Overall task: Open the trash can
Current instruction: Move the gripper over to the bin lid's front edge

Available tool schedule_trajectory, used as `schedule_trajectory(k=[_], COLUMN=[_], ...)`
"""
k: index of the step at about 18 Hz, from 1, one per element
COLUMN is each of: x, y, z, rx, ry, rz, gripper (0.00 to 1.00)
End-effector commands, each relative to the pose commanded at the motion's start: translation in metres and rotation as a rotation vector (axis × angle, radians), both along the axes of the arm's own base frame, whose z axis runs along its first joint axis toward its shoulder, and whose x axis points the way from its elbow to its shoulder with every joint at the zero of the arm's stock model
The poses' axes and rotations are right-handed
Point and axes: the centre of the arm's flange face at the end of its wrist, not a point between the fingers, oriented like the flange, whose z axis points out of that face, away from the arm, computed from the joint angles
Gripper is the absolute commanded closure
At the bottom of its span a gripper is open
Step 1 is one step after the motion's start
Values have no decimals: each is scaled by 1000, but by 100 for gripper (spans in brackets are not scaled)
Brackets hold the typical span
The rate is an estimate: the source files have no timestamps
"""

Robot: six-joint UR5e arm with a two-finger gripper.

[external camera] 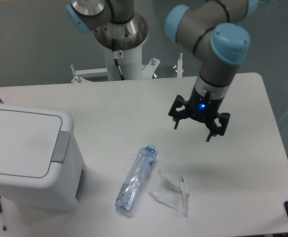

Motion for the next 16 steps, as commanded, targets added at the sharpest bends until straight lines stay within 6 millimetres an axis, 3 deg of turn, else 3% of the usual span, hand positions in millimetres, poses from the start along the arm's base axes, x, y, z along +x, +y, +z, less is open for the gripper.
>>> schedule_trajectory(k=[10, 14, 16], x=[53, 79, 92], y=[61, 80, 92], z=[68, 74, 65], rx=[203, 211, 209], ry=[-165, -177, -183], rz=[140, 122, 98], gripper=[0, 0, 0])
